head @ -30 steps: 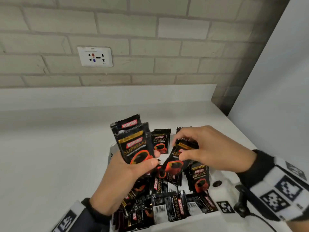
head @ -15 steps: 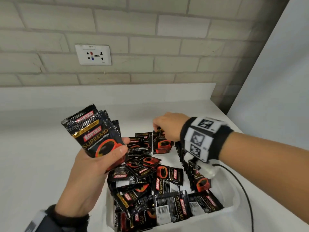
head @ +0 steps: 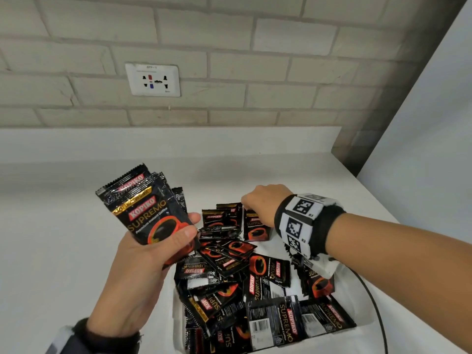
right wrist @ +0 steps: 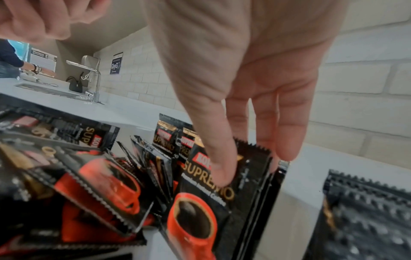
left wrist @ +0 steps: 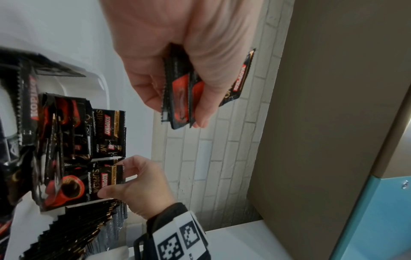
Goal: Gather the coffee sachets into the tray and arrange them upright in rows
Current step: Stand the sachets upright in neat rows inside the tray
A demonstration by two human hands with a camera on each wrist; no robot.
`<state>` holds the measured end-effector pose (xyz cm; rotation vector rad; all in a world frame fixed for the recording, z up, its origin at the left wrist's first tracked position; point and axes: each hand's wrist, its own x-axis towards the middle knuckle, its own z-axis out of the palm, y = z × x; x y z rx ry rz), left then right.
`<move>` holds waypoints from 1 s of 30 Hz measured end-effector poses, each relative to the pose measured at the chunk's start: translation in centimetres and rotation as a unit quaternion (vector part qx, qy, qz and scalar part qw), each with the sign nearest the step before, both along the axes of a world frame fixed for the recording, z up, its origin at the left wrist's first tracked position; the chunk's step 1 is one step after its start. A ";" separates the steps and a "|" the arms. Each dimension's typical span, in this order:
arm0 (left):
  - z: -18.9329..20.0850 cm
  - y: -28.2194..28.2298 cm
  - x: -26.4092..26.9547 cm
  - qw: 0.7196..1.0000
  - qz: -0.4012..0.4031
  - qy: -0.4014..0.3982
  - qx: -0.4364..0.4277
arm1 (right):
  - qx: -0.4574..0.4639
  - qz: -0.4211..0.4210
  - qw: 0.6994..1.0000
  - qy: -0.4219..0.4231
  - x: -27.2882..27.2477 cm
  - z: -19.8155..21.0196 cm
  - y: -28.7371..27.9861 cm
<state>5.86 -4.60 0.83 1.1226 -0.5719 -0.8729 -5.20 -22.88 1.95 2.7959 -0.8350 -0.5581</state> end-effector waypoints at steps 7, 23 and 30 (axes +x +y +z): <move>-0.3 -0.9 -0.3 0.999 -0.009 0.012 0.029 | -0.019 0.006 0.999 -0.030 -0.4 -0.5 -1.1; -0.7 -4.2 -3.8 0.986 -0.116 -0.066 0.101 | 0.402 -0.160 0.784 -0.445 -2.5 2.7 4.8; 0.4 -3.1 -4.2 0.978 -0.173 0.079 0.088 | 0.491 -0.207 0.665 -0.522 -4.3 0.7 4.3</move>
